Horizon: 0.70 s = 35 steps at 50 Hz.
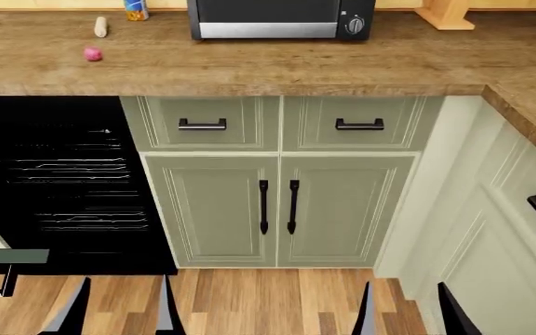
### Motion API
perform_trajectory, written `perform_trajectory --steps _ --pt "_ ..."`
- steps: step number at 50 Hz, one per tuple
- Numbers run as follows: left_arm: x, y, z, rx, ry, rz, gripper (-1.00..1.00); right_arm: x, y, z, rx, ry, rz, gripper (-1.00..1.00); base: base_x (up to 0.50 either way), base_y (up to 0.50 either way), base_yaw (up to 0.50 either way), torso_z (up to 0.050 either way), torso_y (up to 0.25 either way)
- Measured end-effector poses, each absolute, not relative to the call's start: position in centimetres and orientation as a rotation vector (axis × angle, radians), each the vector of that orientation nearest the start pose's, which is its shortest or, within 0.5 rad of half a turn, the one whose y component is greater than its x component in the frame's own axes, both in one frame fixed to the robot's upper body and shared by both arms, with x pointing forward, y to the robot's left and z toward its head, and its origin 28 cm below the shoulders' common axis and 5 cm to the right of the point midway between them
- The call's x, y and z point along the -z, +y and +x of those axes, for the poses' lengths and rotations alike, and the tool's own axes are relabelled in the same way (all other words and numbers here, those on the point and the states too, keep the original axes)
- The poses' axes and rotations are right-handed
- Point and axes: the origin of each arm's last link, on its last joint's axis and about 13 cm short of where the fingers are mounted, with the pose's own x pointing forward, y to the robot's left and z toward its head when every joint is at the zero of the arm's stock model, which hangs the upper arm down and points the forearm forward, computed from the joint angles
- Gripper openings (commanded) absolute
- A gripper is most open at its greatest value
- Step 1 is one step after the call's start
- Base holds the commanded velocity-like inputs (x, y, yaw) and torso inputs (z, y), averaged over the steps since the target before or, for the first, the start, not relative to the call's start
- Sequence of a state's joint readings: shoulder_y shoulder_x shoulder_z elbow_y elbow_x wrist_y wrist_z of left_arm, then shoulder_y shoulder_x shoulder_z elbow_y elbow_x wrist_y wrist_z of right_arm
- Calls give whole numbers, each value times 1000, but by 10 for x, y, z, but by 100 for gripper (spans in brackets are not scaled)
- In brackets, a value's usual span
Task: Close the dishwasher door
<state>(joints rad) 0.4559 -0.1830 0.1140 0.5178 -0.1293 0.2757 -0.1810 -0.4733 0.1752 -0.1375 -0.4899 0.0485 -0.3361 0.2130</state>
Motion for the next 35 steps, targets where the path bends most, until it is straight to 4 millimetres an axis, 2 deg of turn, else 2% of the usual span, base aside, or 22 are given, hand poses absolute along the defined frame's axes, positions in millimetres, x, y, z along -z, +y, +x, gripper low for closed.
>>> perform_trajectory --steps 35 --pt "-69 207 112 13 -330 -57 100 -63 -95 107 -3 -348 18 100 0 0 0 -50 172"
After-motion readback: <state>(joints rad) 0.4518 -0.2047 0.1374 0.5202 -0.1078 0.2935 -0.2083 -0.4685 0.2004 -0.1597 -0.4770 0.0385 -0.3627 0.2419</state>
